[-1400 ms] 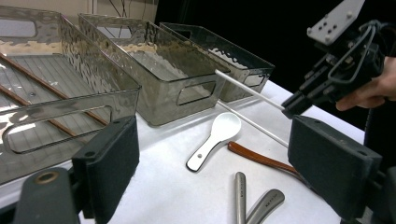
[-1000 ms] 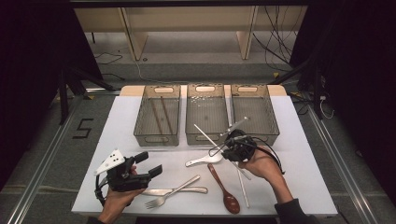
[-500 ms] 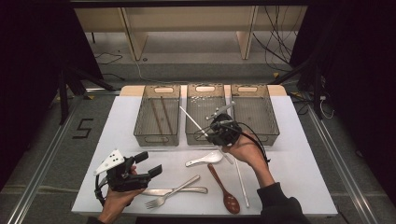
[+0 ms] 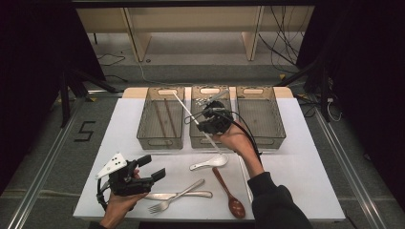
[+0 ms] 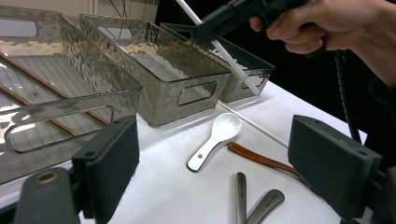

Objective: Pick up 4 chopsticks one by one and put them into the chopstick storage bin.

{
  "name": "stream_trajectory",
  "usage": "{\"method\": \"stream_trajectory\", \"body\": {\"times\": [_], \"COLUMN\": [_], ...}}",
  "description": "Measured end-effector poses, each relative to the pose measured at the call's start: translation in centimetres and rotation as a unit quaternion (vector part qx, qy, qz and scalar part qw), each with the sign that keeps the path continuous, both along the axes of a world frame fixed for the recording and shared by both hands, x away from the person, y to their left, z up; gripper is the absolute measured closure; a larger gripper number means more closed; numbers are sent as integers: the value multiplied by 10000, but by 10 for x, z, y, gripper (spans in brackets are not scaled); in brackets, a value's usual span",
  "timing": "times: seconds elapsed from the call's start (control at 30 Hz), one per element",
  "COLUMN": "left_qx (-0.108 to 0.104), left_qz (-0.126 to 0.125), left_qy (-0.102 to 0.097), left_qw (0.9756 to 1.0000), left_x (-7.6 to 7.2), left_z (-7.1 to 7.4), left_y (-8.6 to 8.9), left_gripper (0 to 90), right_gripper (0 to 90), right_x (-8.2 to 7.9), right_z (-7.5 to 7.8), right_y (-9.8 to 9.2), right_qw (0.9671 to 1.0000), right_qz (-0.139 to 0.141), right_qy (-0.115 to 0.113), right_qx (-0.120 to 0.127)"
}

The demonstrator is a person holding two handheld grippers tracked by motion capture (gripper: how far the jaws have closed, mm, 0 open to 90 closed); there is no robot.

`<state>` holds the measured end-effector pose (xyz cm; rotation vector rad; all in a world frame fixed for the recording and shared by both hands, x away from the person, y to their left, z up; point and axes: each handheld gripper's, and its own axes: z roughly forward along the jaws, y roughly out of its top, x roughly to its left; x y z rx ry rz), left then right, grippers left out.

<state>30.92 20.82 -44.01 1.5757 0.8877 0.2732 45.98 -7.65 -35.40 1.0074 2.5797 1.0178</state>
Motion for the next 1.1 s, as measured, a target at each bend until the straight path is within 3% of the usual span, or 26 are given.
{"method": "stream_trajectory", "body": {"times": [0.4, 1.1], "left_qx": [-8, 1], "left_qz": [-4, -25], "left_qy": [-10, -39], "left_qw": [10000, 10000], "left_x": [0, 0], "left_z": [0, 1], "left_y": [0, 1], "left_gripper": [162, 162], "right_gripper": [851, 850], "right_x": [21, 56], "right_z": [3, 3], "right_y": [20, 56], "right_qw": [9994, 9953], "right_qz": [-67, -501], "right_qy": [107, 279], "right_qx": [317, 777]}}
